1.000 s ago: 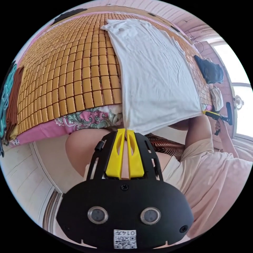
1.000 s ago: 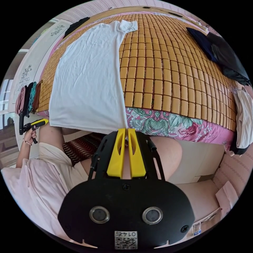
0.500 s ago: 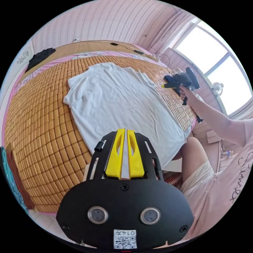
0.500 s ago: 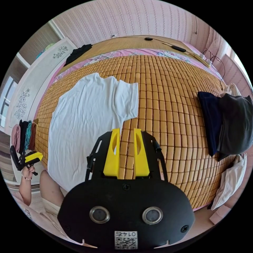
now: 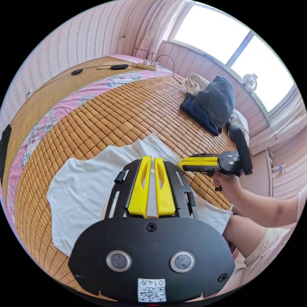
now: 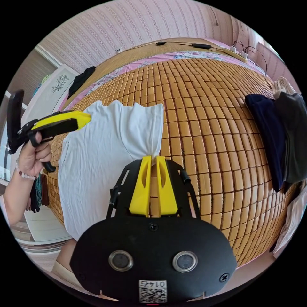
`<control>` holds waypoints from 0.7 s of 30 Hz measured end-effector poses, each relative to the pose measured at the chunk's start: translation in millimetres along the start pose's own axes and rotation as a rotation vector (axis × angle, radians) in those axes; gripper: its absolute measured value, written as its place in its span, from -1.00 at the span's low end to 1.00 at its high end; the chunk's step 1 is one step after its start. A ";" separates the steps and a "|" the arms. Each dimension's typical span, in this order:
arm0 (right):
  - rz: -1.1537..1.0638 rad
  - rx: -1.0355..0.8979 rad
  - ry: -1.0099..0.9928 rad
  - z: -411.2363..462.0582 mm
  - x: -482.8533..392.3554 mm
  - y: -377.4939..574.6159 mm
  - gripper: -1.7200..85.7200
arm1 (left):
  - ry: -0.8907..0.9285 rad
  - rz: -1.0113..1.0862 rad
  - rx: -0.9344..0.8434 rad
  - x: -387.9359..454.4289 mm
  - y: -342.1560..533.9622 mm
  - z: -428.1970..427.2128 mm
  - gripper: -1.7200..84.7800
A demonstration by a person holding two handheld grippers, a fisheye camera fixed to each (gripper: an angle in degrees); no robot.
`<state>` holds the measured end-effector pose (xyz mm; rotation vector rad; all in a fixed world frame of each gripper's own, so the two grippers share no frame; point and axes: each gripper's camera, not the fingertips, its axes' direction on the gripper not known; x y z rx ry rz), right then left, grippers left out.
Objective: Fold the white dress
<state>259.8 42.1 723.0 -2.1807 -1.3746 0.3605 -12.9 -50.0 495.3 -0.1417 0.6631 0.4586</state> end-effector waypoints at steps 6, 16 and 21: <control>-0.015 -0.001 -0.032 -21.7 -5.9 4.6 -0.93 | -0.060 0.007 -0.183 12.6 -61.3 86.1 -0.82; 0.133 0.044 -0.121 -66.0 1.2 17.4 -0.86 | 0.058 0.021 -0.076 12.3 -53.3 84.3 -0.87; 0.148 0.051 -0.066 -104.2 -4.5 19.0 -0.85 | 0.061 -0.091 0.131 -23.2 29.8 -12.1 -0.85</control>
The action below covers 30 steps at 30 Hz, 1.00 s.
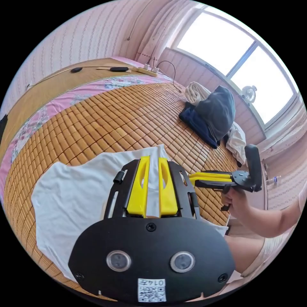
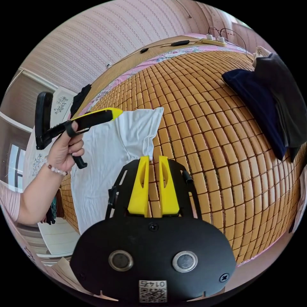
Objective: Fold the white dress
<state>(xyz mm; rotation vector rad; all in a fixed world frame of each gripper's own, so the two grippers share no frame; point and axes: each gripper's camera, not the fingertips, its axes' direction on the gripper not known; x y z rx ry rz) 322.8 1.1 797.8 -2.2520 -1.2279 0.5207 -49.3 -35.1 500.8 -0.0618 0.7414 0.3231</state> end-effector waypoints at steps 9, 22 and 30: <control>-0.320 -0.084 -0.072 -20.2 -146.7 -23.4 -0.89 | -0.304 -0.433 0.009 -74.5 213.3 -144.5 -0.86; -0.771 -0.286 -0.080 80.9 -430.5 -76.9 -0.78 | -0.299 -0.758 0.180 -160.2 308.3 -207.8 -0.80; -0.901 -0.314 0.024 72.8 -480.5 -82.7 -0.94 | -0.260 -0.775 0.115 -183.5 323.9 -203.6 -0.95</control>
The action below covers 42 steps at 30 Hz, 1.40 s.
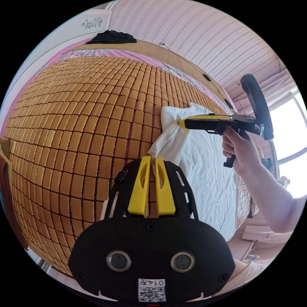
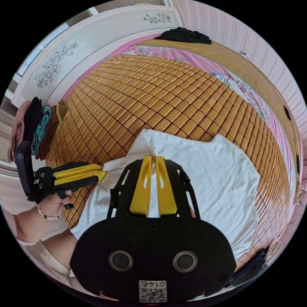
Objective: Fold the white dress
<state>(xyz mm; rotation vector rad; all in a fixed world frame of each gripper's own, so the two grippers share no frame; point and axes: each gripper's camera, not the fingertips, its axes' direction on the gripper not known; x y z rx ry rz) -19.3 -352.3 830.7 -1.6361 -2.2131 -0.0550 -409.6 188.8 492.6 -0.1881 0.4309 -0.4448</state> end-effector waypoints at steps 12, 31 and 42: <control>-0.401 0.029 -0.144 -15.5 -111.9 -85.5 -0.88 | -0.065 -0.140 0.169 -40.4 57.6 -62.2 -0.94; -0.338 -0.040 0.050 -16.6 -166.4 -71.5 -0.86 | -0.021 -0.224 0.088 -74.2 73.8 -69.1 -0.81; -0.087 0.158 -0.202 -66.9 -94.0 -40.5 -0.96 | 0.003 -0.090 0.247 -50.1 78.9 -87.0 -0.93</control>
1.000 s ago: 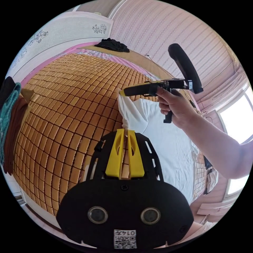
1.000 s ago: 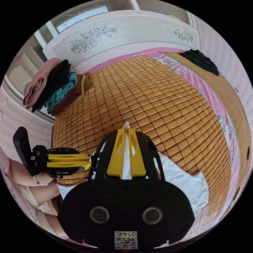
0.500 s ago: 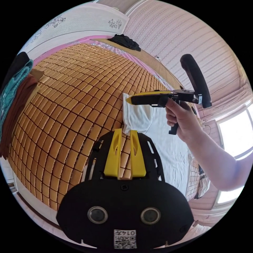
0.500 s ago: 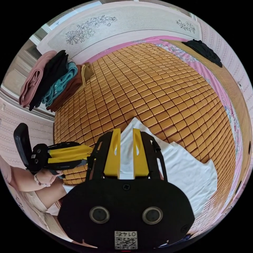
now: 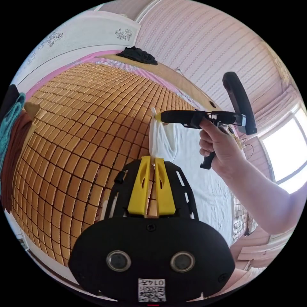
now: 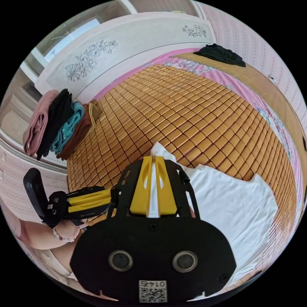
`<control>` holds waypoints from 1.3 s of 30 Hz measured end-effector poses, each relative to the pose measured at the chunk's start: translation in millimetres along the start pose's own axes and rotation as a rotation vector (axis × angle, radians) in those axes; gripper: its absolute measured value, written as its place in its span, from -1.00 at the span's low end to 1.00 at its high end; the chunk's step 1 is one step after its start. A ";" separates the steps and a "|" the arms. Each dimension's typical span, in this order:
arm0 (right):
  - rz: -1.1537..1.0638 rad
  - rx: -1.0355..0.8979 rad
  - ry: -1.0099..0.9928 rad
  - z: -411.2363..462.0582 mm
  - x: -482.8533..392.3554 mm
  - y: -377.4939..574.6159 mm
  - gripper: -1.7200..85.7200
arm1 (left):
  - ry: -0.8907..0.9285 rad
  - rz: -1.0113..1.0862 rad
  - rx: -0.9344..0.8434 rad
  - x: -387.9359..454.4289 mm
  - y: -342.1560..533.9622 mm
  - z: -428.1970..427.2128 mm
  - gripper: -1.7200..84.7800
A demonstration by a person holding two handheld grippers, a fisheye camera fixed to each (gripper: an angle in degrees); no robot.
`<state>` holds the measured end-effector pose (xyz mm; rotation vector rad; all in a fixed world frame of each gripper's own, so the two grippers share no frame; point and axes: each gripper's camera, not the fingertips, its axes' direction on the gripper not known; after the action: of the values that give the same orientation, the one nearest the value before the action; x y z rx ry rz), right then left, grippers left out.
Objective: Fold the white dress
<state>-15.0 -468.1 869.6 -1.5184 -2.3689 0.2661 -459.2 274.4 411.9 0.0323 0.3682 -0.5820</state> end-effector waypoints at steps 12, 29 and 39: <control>0.438 0.012 0.084 -92.9 90.1 177.5 -0.86 | 0.230 0.359 -0.150 78.6 27.7 10.5 -0.83; 0.050 -0.127 0.116 9.1 102.9 62.6 -0.92 | 0.006 0.447 -0.315 134.6 23.5 98.6 -0.96; 0.006 -0.164 0.129 39.4 106.3 56.8 -0.88 | -0.032 0.284 -0.265 118.2 13.8 108.4 -0.96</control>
<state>-22.1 -347.2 831.8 -1.5635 -2.3332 -0.0258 -324.7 208.8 470.9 -0.1771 0.3988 -0.2496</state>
